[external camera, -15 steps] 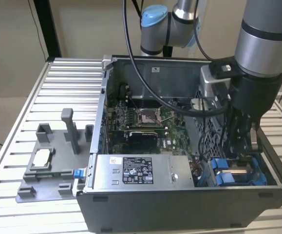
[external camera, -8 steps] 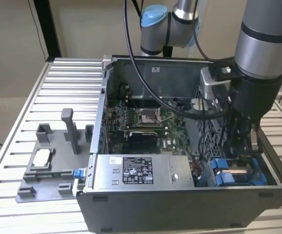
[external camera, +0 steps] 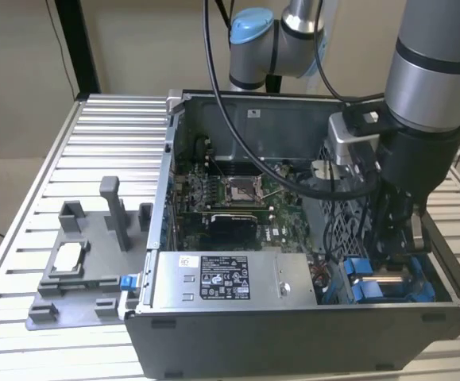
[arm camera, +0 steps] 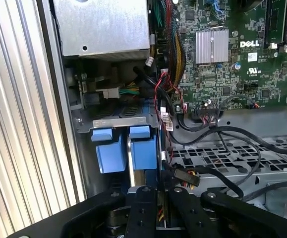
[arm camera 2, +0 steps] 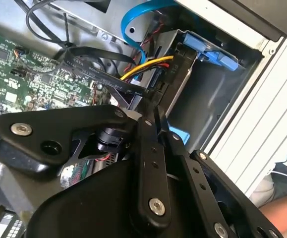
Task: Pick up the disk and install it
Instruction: 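Insert the second disk wire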
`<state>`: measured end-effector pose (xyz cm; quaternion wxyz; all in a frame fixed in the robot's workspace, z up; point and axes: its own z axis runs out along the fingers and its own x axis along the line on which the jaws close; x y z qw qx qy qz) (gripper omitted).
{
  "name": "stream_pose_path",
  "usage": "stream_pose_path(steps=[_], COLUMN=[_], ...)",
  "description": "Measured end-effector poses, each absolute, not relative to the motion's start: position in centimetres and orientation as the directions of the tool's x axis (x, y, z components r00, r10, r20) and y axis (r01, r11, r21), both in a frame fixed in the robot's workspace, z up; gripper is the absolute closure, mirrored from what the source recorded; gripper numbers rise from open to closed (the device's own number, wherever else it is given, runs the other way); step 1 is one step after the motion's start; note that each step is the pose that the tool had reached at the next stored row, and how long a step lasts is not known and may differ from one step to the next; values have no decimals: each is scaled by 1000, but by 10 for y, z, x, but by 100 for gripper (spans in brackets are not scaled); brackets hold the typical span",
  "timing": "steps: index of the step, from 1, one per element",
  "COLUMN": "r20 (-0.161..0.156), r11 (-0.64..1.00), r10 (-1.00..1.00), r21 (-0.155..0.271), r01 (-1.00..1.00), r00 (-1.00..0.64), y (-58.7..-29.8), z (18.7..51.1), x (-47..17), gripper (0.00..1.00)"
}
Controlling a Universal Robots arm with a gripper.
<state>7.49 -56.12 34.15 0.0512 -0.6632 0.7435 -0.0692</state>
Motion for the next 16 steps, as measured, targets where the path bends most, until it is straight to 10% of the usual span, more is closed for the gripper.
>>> stream_pose_path(steps=[16], r20=[15], r11=[96], r10=[-995], r21=[-171], r01=[-981], r00=[-100], y=[-564], z=[338], x=[79], gripper=[100])
